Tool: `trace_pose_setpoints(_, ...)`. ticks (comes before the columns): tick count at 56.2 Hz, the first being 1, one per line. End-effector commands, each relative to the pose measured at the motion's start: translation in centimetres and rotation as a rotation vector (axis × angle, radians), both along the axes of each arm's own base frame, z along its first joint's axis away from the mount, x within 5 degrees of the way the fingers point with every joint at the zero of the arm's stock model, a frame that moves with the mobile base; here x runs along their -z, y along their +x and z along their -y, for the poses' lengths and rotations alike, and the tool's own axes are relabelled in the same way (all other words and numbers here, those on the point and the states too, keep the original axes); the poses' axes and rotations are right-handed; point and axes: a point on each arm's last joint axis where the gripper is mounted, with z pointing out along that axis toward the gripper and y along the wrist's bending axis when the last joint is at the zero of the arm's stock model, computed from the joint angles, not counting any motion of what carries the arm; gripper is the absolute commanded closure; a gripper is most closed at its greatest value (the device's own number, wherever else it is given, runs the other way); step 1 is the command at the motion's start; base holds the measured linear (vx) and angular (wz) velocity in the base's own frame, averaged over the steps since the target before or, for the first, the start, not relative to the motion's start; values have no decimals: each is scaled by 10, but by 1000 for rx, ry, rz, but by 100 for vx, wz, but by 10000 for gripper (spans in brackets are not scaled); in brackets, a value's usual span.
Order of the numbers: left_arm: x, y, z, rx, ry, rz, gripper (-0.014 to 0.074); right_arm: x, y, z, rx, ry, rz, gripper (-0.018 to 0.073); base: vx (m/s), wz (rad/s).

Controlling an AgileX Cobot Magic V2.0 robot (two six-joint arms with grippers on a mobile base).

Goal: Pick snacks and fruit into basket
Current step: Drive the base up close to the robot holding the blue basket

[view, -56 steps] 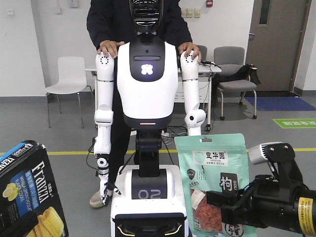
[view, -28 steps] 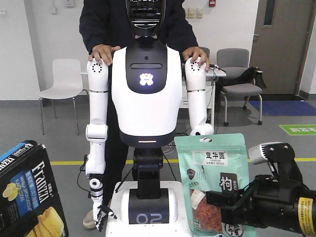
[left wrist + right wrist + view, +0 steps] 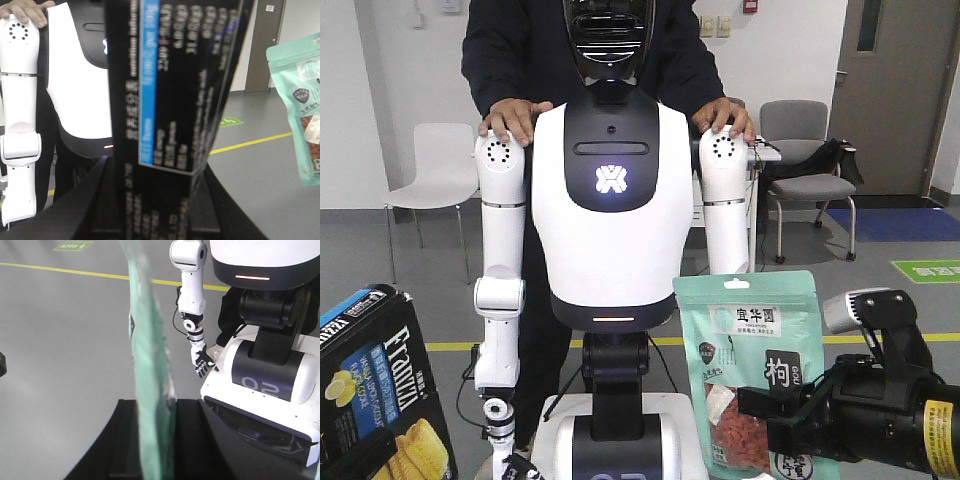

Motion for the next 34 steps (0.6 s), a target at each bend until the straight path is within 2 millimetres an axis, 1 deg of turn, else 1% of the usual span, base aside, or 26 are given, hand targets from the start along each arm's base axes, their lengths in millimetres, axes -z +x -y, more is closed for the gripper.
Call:
trace_pose_setpoints(1,-19,0,1,24,-72,105,594,-20,-2,1,20,42,62,569,19,-4)
trace_pose_setpoints(15,-19,0,1,24,-72,105,594,-19,-1,1,24,41,62,569,13,-3)
trace_pose_setpoints(34,-19,0,1,24,-72,106,594,-19,-1,1,23,41,62,569,2,0)
